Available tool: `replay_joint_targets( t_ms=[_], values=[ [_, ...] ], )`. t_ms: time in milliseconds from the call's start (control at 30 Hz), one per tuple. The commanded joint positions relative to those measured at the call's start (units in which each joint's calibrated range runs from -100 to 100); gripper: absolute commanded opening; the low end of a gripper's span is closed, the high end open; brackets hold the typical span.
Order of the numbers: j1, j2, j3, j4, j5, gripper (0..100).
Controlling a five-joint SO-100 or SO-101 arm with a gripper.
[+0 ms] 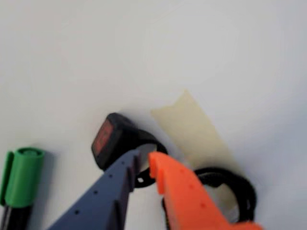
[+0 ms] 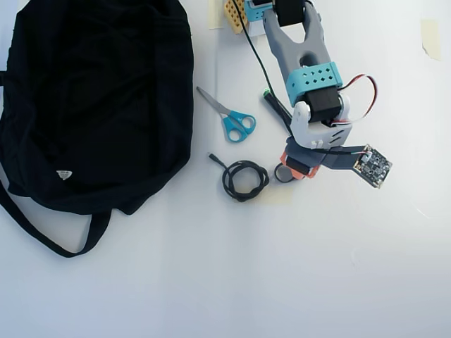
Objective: Put the bike light into the black bag
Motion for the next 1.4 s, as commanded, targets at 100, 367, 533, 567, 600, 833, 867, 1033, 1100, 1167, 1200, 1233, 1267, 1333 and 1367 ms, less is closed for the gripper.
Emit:
replay_joint_targets(
  t_ms=[100, 367, 533, 567, 600, 833, 867, 1033, 1100, 1167, 1200, 1233, 1267, 1333, 1367],
  values=[
    [-1.27, -1.80, -3.50, 2.00, 2.68, 2],
    [-1.50, -1.22, -4.04, 1.91, 6.77, 2],
    [-0.90, -1.14, -4.04, 1.74, 10.18, 2],
    [-0.90, -1.14, -4.04, 1.74, 10.75, 2],
    [-0.75, -1.14, -4.04, 1.74, 11.28, 2],
    [0.07, -0.97, -3.41, 1.65, 14.32, 2],
    [0.30, -0.97, -3.32, 1.65, 14.37, 2],
    [1.64, -0.97, -1.62, 1.65, 17.36, 2],
    [2.24, -0.97, -1.35, 1.57, 18.09, 2],
    [2.47, -0.97, -1.35, 1.57, 18.67, 2],
    [2.69, -0.97, -1.35, 1.57, 18.78, 2],
    [2.69, -0.97, -1.35, 1.57, 18.78, 2],
    [2.54, -0.97, -1.35, 1.57, 18.78, 2],
    [2.24, -0.47, -1.35, 1.57, 18.72, 2],
    [2.09, 0.11, -1.71, 1.57, 18.62, 2]
  ],
)
